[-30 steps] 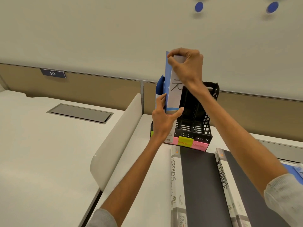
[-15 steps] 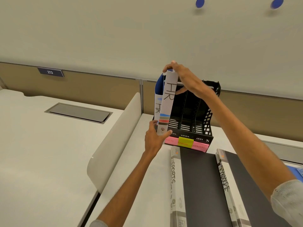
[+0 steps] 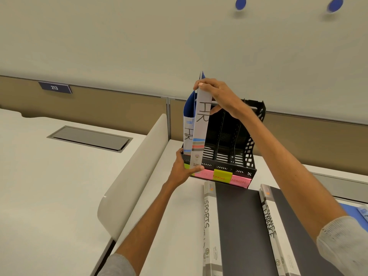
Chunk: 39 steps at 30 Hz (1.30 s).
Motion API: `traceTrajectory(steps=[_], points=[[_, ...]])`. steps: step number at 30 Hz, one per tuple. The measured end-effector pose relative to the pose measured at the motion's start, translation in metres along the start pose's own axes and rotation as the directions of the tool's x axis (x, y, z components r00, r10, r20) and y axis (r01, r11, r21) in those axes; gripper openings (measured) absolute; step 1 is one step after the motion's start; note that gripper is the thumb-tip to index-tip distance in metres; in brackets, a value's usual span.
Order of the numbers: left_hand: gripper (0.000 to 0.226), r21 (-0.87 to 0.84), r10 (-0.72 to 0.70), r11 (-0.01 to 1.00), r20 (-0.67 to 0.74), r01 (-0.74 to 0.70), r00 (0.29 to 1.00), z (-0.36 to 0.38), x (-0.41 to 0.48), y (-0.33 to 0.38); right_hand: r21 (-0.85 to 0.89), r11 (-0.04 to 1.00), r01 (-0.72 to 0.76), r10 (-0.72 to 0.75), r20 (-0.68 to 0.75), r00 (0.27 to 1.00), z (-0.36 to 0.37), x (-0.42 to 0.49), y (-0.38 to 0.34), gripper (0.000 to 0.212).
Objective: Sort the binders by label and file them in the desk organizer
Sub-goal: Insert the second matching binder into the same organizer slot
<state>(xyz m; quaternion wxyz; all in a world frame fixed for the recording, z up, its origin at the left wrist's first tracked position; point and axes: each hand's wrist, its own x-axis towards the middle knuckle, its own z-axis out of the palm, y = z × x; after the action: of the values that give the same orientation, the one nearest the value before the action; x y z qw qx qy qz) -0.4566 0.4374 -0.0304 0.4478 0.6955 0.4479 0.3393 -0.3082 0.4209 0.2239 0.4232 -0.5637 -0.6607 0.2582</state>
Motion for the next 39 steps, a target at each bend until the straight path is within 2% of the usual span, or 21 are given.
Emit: traceTrajectory(steps=[3,7,12,18,26,29,33,36,39], points=[[0.103,0.01,-0.015,1.0,0.005,0.015,1.0,-0.002,0.01,0.001,-0.006,1.0,-0.008,0.008,-0.029,1.0,0.001,0.01,0.006,0.029],[0.112,0.12,-0.067,0.99,-0.1,0.079,0.993,-0.002,0.019,-0.002,0.014,1.0,-0.014,0.015,-0.056,0.998,-0.001,0.021,0.015,0.028],[0.093,0.17,-0.064,0.982,-0.143,0.088,0.988,0.004,0.027,-0.008,0.029,1.0,-0.008,0.01,-0.078,0.997,-0.01,0.031,0.026,0.03],[0.09,0.203,-0.064,0.972,-0.247,0.116,0.967,0.002,0.038,-0.011,0.045,0.999,-0.003,0.007,-0.088,0.996,-0.007,0.041,0.033,0.029],[0.071,0.304,0.024,0.949,-0.321,0.079,0.947,0.001,0.048,-0.019,0.017,0.999,0.052,-0.049,-0.12,0.992,0.002,0.053,0.038,0.028],[0.076,0.355,0.064,0.933,-0.326,0.06,0.943,0.006,0.046,-0.022,-0.011,0.997,0.079,-0.08,-0.115,0.99,0.004,0.057,0.039,0.028],[0.106,0.402,0.002,0.906,-0.313,0.13,0.95,0.024,0.044,-0.02,-0.045,0.995,0.092,-0.097,-0.115,0.989,0.004,0.059,0.039,0.026],[0.1,0.365,-0.016,0.917,-0.376,0.164,0.926,0.03,0.047,-0.015,-0.06,0.994,0.091,-0.097,-0.108,0.989,0.002,0.06,0.039,0.027],[0.09,0.35,0.014,0.928,-0.375,0.127,0.927,0.028,0.051,-0.017,-0.06,0.993,0.098,-0.105,-0.122,0.987,-0.003,0.057,0.043,0.029]])
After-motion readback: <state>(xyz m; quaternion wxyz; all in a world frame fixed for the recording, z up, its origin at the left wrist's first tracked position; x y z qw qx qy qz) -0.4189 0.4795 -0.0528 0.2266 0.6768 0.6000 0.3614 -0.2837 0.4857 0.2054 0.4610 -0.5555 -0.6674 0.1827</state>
